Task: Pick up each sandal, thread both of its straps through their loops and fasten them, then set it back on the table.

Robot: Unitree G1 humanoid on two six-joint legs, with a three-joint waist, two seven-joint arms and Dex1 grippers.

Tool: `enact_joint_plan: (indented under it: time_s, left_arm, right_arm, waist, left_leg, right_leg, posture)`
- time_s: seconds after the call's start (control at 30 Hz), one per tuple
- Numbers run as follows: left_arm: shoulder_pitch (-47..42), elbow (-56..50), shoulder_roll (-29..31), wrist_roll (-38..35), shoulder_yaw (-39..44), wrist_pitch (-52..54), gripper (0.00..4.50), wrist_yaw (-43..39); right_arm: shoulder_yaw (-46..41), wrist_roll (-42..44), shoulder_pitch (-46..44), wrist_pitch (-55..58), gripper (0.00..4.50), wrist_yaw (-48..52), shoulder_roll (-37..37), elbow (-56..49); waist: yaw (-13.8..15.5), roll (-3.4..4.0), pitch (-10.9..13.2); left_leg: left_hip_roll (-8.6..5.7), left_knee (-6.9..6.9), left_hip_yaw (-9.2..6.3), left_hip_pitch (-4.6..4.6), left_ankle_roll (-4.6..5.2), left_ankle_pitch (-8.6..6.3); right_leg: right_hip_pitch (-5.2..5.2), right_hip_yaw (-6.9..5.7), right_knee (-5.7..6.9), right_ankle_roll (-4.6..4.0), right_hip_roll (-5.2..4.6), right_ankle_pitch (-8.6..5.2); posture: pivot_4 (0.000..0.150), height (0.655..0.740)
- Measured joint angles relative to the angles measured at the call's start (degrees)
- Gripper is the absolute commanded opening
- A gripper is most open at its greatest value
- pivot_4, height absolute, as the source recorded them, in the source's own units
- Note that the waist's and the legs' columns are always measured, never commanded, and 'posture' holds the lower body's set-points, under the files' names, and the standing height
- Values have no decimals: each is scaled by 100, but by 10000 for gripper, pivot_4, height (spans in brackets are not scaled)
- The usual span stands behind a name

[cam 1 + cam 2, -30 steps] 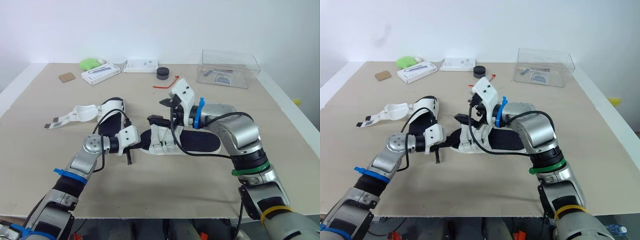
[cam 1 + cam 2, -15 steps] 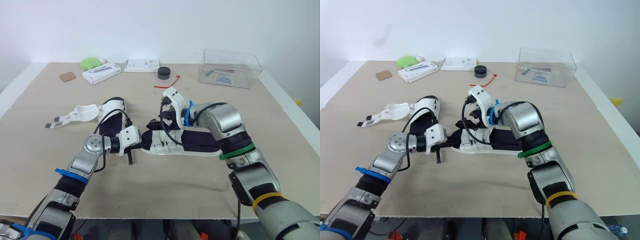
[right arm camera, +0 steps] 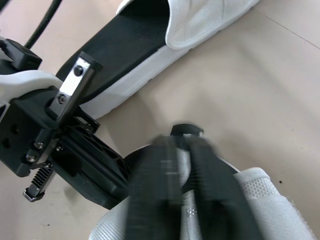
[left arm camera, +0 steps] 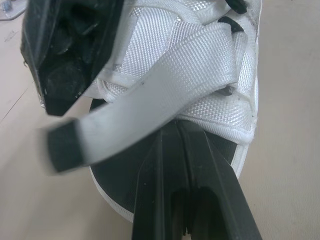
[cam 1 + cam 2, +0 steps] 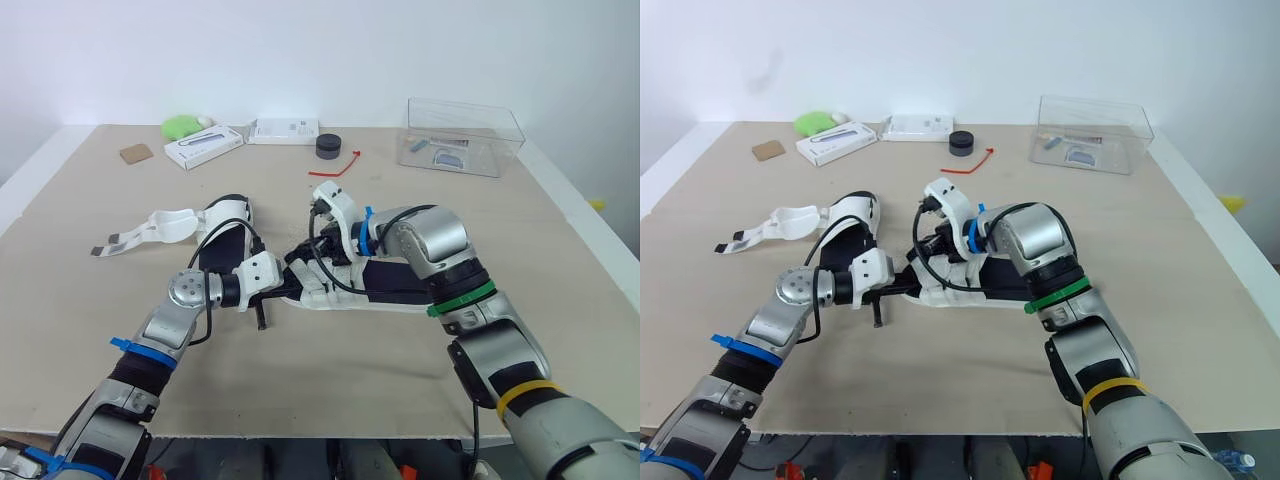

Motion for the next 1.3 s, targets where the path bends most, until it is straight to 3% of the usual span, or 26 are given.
enact_joint_plan:
  time_s: [0.27,0.37,0.6,1.17,1.3]
  left_arm:
    - [-6,2,0,7,-4,-8,0,-4]
    - [-13,9,0,8,-4,-11,0,-16]
    - [-24,24,-5,13,-4,-16,0,-25]
    - [14,-21,-7,23,-4,-17,0,17]
    - [41,-61,-6,24,-5,-16,0,33]
  right_arm:
    - [0,-57,-4,-48,312,145,-157,13]
    - [0,-57,-4,-28,9608,183,-213,11]
    - [72,-169,-4,-306,40490,247,-186,11]
    - [323,-331,-183,-379,40490,438,291,610]
    - [323,-337,-217,-283,28151,492,313,741]
  waist:
    - [0,0,0]
    - [-1,0,0]
    - [0,0,0]
    - [-2,0,0]
    - [-3,0,0]
  left_leg:
    - [-1,0,-1,-1,0,0]
    - [-1,0,0,-1,0,0]
    - [-1,0,-1,-1,0,0]
    - [-2,0,-3,-2,0,0]
    - [-3,-1,-3,-2,0,0]
  right_leg:
    - [0,0,-1,5,0,-3]
    - [0,0,-1,5,-1,-3]
    - [0,-1,-1,10,-1,-6]
    - [1,-5,-1,1,-8,-1]
    - [0,-5,-2,-3,-13,1]
  posture:
    - [1500,7400]
    - [1500,7400]
    - [1500,7400]
    - [1500,7400]
    - [1500,7400]
